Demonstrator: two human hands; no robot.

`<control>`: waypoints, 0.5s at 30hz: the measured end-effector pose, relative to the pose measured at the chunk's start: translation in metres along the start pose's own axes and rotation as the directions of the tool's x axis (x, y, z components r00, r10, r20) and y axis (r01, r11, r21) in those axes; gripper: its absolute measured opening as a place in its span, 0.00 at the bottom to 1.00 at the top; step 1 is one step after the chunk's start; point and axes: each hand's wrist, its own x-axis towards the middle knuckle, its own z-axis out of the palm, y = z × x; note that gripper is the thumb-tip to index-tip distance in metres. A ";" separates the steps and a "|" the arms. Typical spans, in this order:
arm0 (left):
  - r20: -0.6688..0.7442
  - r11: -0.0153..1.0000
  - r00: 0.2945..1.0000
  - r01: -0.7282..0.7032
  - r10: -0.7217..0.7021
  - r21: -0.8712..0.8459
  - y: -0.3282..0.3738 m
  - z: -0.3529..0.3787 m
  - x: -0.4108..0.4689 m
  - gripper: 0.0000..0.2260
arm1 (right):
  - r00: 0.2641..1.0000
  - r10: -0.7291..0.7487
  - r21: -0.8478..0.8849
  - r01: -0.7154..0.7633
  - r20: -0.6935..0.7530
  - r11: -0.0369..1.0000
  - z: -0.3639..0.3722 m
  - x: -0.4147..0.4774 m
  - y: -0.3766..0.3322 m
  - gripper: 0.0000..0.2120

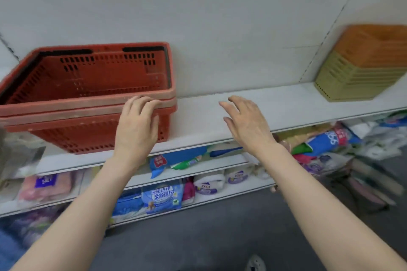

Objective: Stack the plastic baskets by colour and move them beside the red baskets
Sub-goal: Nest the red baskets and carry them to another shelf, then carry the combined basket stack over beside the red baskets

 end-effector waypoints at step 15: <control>0.428 0.933 0.892 0.019 0.147 -0.360 0.363 0.239 0.086 0.14 | 0.817 0.564 -0.189 -0.539 0.118 0.821 -0.093 -0.216 0.371 0.20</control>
